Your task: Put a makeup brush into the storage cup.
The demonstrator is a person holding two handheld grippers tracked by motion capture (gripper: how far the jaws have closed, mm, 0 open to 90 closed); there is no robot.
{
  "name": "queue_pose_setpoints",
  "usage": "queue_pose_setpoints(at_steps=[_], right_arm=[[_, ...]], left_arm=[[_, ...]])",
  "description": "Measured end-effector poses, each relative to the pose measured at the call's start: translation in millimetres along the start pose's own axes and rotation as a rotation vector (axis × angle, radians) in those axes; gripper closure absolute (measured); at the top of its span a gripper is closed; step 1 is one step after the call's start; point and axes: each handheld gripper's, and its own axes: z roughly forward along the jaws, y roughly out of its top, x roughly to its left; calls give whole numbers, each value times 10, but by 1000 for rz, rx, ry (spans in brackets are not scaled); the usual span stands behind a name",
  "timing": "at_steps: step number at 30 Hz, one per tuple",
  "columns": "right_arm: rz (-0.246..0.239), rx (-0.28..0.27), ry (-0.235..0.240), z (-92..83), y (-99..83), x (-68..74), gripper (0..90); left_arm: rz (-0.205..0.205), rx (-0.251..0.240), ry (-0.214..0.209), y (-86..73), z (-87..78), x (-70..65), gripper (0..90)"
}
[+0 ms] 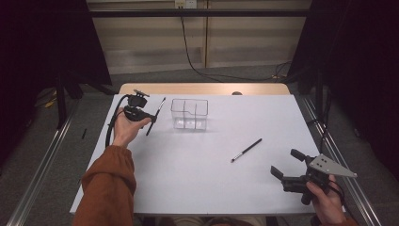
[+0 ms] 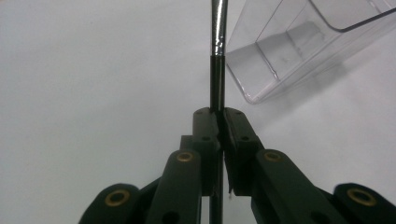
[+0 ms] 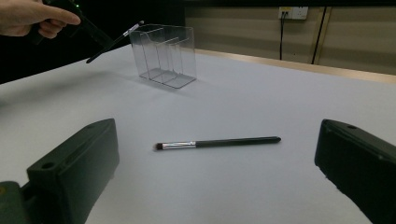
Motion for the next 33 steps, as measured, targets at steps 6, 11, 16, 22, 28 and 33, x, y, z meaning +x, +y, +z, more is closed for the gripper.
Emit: queue_pose_setpoints(at_steps=[6,11,16,22,28,33], right_arm=[[0,0,-4,0,0,-1,0],[0,0,-3,1,-1,-2,0],[1,1,-5,3,-2,-10,0],[3,-1,-4,1,-1,-7,0],[14,-6,-6,-3,4,-8,0],[15,-9,-6,-1,7,-4,0]], left_arm=[[17,-97,0,-41,-115,-21,842],[11,-153,-18,-84,-139,-32,842],[-13,-214,-40,-116,-159,-33,842],[-6,-294,-51,-148,-222,-69,842],[-1,-383,-43,-161,-257,-109,842],[9,-442,-66,-188,-278,-131,842]])
